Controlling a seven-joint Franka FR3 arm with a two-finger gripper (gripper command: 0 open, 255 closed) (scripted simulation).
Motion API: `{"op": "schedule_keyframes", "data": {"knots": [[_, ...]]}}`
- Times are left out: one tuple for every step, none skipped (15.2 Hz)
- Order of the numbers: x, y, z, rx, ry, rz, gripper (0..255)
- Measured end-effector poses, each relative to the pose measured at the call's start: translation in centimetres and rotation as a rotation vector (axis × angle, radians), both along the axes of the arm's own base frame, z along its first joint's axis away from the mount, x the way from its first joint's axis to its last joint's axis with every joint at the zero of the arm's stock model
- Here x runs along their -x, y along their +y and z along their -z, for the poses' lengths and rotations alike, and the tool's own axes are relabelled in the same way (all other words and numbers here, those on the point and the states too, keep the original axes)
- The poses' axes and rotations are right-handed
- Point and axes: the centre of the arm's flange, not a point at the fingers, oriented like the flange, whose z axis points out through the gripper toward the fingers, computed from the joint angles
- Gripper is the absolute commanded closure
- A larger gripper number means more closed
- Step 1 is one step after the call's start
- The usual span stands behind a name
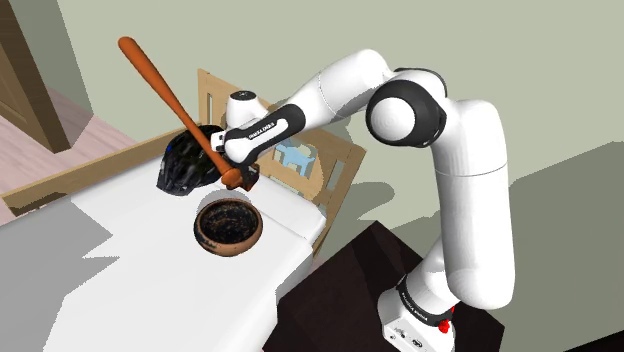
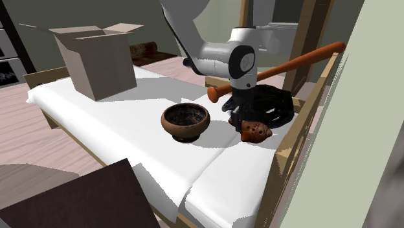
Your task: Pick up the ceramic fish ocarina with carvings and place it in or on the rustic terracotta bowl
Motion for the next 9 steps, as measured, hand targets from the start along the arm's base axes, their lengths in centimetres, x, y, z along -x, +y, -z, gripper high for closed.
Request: {"op": "schedule_keyframes", "data": {"knots": [[0.0, -0.1, -0.3, 0.001, 0.0, 0.003, 255], [-0.1, -0.2, -0.7, 0.001, 0.0, 0.004, 255], [0.0, -0.3, -1.1, 0.001, 0.001, 0.005, 255], [0.0, -0.3, -1.6, 0.002, 0.002, 0.005, 255], [0.0, -0.3, -2.0, 0.002, 0.003, 0.006, 255], [0.0, -0.3, -2.6, 0.002, 0.004, 0.005, 255], [0.0, -0.3, -3.1, 0.002, 0.004, 0.005, 255], [0.0, -0.3, -3.6, 0.002, 0.004, 0.005, 255], [0.0, -0.3, -4.2, 0.002, 0.004, 0.005, 255]]}}
